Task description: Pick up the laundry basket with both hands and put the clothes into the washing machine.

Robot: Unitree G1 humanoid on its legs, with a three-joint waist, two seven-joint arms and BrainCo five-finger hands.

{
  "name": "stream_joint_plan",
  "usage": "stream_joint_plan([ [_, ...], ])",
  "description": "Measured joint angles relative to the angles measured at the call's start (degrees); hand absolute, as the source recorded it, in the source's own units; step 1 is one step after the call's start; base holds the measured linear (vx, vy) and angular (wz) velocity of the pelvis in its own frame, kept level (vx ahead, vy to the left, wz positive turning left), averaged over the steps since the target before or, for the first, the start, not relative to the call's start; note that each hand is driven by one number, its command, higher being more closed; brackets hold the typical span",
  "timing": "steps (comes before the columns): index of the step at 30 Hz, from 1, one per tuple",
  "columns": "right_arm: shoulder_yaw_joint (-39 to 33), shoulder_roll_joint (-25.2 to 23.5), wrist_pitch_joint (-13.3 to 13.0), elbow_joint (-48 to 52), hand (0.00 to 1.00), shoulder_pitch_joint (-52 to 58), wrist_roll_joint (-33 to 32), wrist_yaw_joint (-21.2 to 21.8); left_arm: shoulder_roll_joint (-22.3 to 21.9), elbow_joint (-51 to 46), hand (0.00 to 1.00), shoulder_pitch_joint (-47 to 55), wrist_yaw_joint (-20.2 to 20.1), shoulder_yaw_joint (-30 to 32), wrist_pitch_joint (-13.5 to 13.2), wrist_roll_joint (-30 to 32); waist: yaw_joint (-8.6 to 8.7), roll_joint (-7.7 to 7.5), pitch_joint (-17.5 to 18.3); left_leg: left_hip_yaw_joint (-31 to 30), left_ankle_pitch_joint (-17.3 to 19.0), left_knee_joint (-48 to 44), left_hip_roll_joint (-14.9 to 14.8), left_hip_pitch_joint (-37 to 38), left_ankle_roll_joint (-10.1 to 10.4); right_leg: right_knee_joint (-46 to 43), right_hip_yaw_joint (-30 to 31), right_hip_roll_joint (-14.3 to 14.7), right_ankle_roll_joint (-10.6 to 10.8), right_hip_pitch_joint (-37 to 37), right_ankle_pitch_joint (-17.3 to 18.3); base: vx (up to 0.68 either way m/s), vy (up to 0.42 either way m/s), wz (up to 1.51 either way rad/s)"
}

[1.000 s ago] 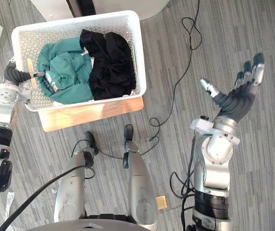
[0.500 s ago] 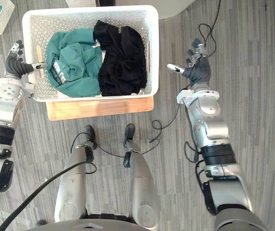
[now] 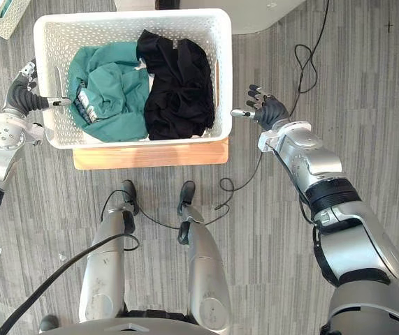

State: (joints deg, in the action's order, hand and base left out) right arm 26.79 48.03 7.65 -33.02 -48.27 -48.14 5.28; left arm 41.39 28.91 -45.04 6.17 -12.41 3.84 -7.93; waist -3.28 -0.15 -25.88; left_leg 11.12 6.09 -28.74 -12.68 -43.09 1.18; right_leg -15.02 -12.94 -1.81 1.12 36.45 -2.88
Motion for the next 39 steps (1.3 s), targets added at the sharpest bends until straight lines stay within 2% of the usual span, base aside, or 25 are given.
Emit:
stream_joint_plan([
  [4, 5.2, 0.04, 0.25, -2.13, 0.0, -1.26, 0.0, 0.98, 0.53, 0.54, 0.0, -0.2, -0.43, -1.81, -0.68, -1.37, 0.0, 0.01, 0.02, -0.03, -0.09, 0.11, -0.17, -0.01, 0.09, 0.51, -0.09, 0.27, -0.05, -0.09, -0.05, 0.0, 0.0, 0.0],
  [8, 12.91, 0.36, 2.16, -2.38, 0.0, -3.3, -0.37, 1.77, 1.58, 0.64, 0.0, -1.28, -0.68, -3.63, -1.43, -2.16, -0.64, 0.01, 0.03, 0.0, -1.02, 1.42, -0.19, -0.2, 0.41, 2.0, -0.24, 0.67, -0.37, 0.0, -0.8, 0.01, -0.027, 0.0],
  [14, 15.89, 2.07, 2.06, -1.63, 0.0, -6.6, -3.76, 1.66, 2.79, 1.03, 0.0, -1.72, -0.7, -4.3, -1.79, -3.25, -0.68, 0.01, 0.03, -0.06, -2.3, 2.32, -0.17, -0.5, 0.76, 2.17, -0.46, 0.87, -0.46, 0.68, -1.16, 0.01, -0.042, 0.02],
  [19, 14.38, 3.44, 0.86, -0.02, 0.0, -9.04, -6.3, -0.91, 2.67, 1.03, 0.0, -1.66, -0.35, -4.14, -1.63, -4.21, -0.56, -0.01, 0.04, 0.0, -3.32, 3.33, -0.17, -0.77, 0.61, 3.91, -0.48, 1.15, -0.38, 0.6, -2.66, 0.0, -0.007, 0.0],
  [24, 7.31, 6.93, -0.46, 2.89, 0.0, -9.66, -8.16, -2.91, 2.12, 0.83, 0.0, -0.69, -0.34, -3.3, -1.65, -4.47, -0.33, -0.02, 0.03, -0.02, -3.55, 3.48, -0.16, -0.89, 0.46, 4.69, -0.55, 1.22, -0.35, 0.27, -3.38, 0.0, 0.0, 0.0],
  [27, 3.27, 8.44, -2.57, 2.98, 0.0, -12.01, -8.51, -3.22, 1.22, 0.82, 0.0, -0.34, -0.34, -2.37, -1.65, -4.5, 0.06, -0.15, 0.1, -0.43, -3.48, 3.04, -0.21, -0.84, 0.36, 5.14, -0.86, 1.34, -0.24, -0.38, -3.62, 0.0, -0.006, 0.03],
  [39, 4.47, 8.8, -3.56, 5.37, 0.0, -14.04, -8.01, -3.35, 0.4, -0.53, 0.0, 0.31, -0.17, -2.21, -1.68, -5.49, -0.3, -0.36, 0.22, -0.27, -3.41, 2.85, -0.29, -1.19, 0.25, 5.98, -0.69, 1.47, 0.12, -0.38, -4.24, 0.0, 0.0, 0.0],
])
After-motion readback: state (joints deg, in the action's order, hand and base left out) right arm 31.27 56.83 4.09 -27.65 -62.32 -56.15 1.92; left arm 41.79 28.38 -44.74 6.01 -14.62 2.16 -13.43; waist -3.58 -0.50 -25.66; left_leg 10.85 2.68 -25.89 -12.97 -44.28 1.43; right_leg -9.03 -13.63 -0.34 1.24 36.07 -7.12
